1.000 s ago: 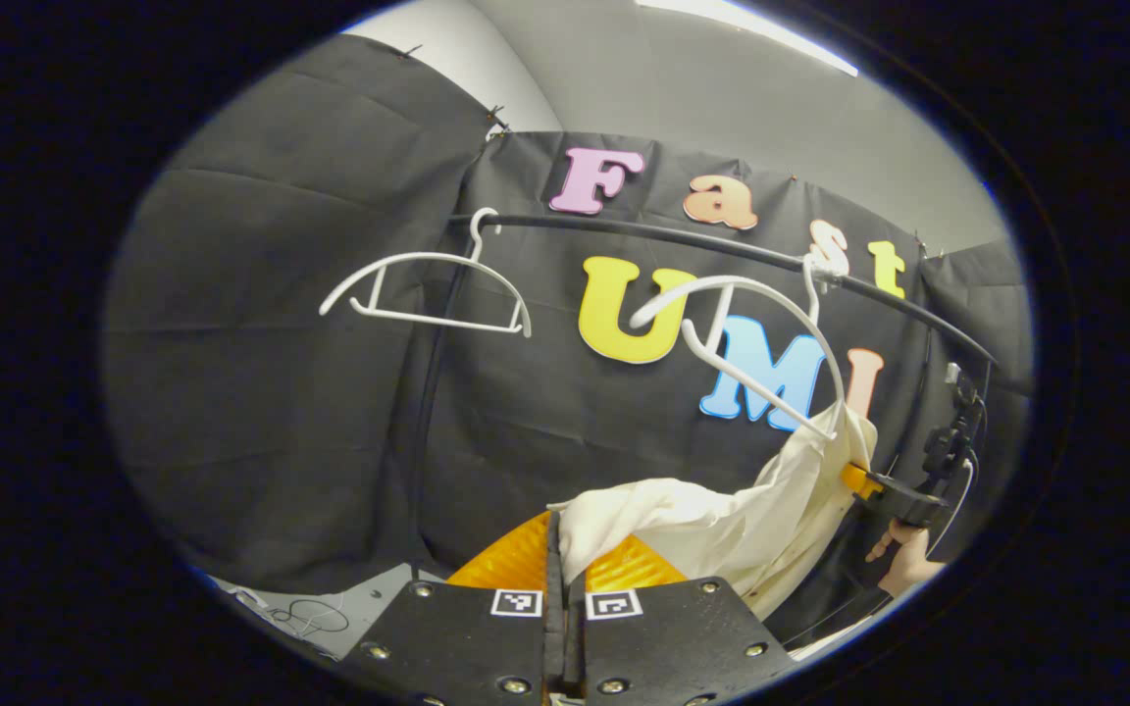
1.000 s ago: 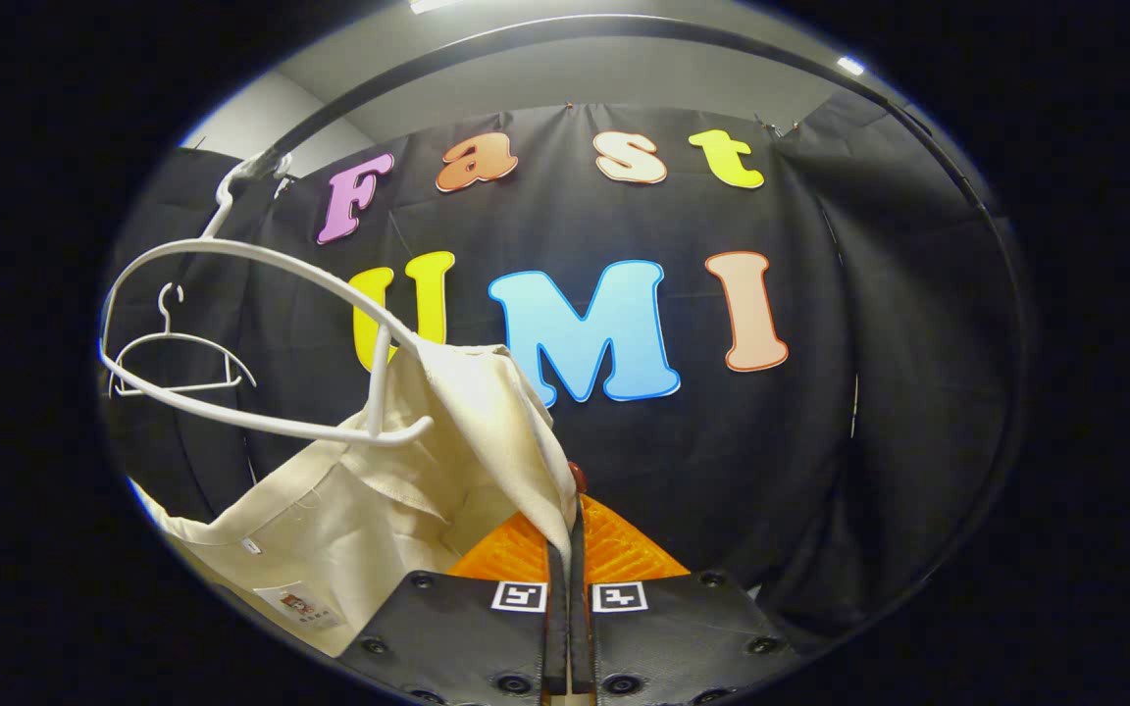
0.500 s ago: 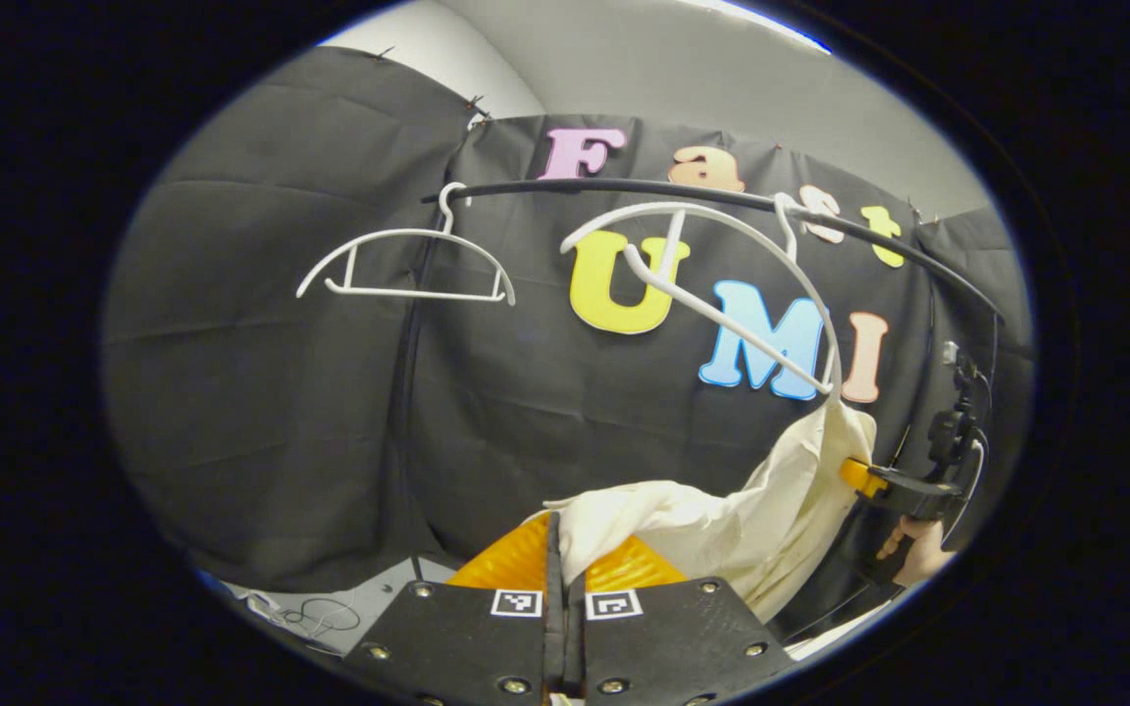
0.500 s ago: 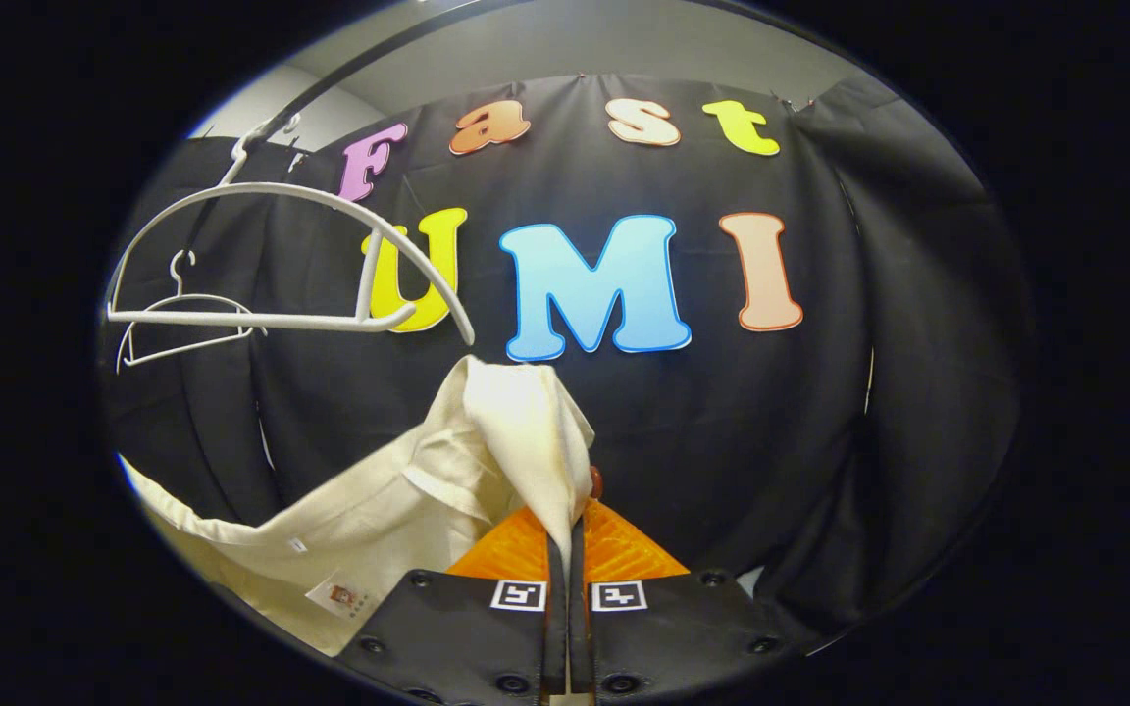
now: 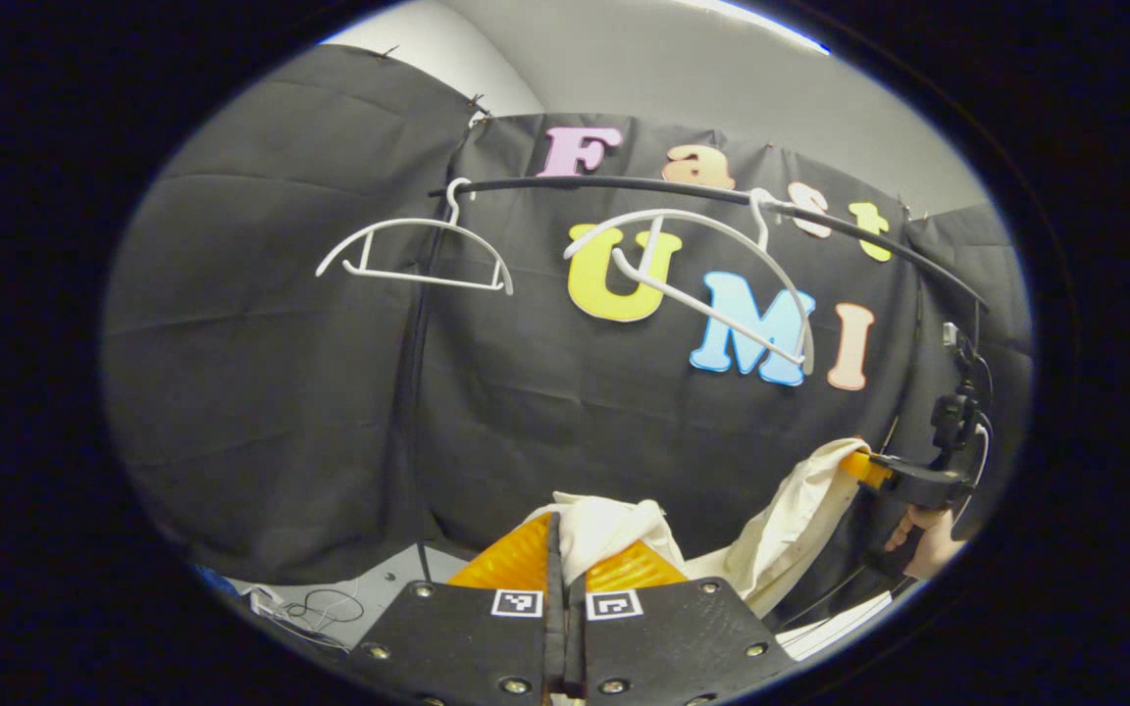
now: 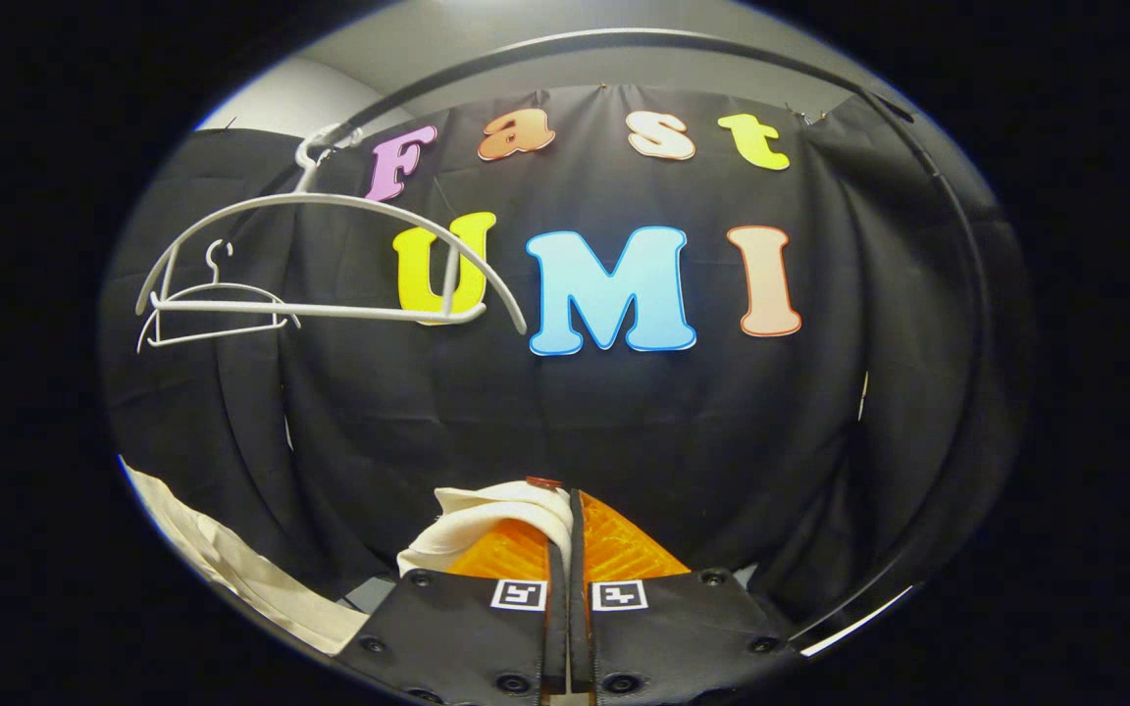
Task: Grasp the clothes on the hanger with both hands and then place them into the laundry hamper below.
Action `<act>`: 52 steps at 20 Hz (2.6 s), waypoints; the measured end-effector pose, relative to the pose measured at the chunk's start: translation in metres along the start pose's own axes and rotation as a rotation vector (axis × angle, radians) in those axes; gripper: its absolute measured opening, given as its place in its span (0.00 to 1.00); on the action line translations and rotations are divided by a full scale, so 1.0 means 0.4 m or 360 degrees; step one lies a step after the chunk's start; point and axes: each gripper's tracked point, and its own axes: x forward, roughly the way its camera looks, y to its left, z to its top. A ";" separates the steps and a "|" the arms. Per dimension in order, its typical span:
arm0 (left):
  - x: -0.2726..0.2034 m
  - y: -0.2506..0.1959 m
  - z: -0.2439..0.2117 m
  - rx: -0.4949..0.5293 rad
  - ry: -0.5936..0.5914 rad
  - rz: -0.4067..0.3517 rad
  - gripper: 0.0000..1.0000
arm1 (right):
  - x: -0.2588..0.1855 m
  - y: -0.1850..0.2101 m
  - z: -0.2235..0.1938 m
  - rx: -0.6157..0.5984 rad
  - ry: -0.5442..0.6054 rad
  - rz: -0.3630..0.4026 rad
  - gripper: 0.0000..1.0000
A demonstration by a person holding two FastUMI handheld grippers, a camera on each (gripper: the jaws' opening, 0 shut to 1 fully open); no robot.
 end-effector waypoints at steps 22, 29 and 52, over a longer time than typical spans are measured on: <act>-0.170 0.298 -0.137 0.0266 0.0189 -0.0323 0.00 | -0.492 0.399 -0.284 0.0159 0.0379 -0.0001 0.03; -0.164 0.348 -0.322 0.0272 0.0387 -0.0322 0.01 | -0.493 0.499 -0.461 0.0133 0.0600 0.0100 0.03; -0.130 0.489 -0.720 0.0320 0.0875 -0.0297 0.07 | -0.525 0.645 -0.745 0.0102 0.1095 0.0213 0.48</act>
